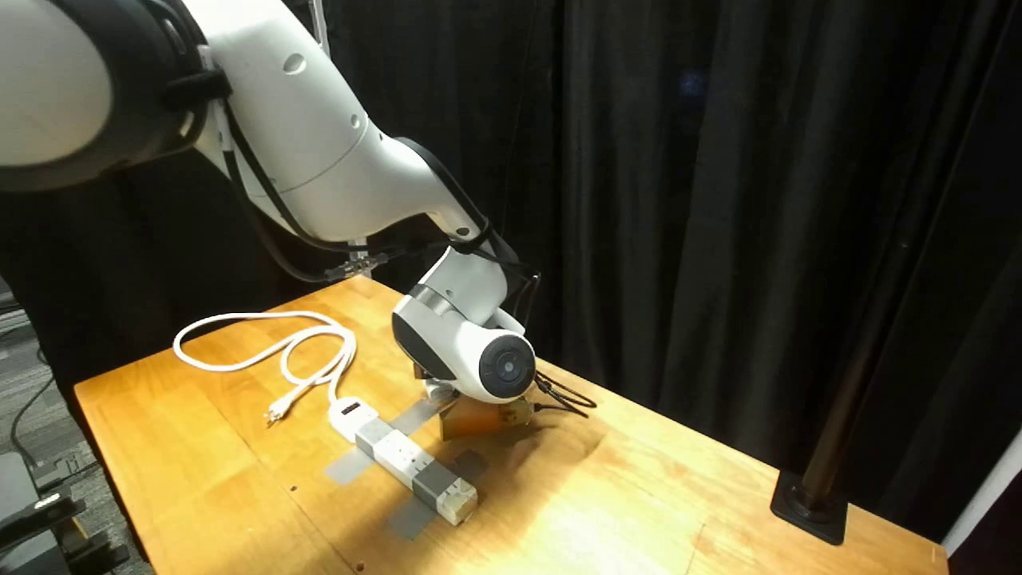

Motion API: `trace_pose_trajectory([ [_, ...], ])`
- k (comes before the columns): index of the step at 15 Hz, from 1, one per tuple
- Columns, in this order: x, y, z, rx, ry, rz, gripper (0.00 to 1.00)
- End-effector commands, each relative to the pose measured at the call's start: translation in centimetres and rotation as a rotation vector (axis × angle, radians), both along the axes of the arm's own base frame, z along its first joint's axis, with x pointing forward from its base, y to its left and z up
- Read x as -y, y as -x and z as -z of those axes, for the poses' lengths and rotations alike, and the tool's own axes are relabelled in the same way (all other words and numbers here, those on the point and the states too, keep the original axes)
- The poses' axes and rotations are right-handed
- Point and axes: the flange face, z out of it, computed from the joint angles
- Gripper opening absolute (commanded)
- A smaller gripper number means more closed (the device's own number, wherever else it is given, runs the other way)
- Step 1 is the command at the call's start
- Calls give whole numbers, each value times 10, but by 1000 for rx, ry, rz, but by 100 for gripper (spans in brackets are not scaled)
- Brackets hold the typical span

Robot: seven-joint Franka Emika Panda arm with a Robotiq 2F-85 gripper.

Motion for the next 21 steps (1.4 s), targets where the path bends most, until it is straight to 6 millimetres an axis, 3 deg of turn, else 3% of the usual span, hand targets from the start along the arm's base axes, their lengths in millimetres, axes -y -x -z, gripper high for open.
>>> trace_pose_trajectory([
  [1, 6, 24, -16, 73, 117, -18, 100],
  [10, 2, 61, -44, 90, 213, -90, 100],
  [14, 8, 75, -65, 2, 309, -165, 100],
  [16, 17, 71, -75, -57, 397, -207, 100],
  [21, 37, 42, -108, -159, 572, -397, 100],
])
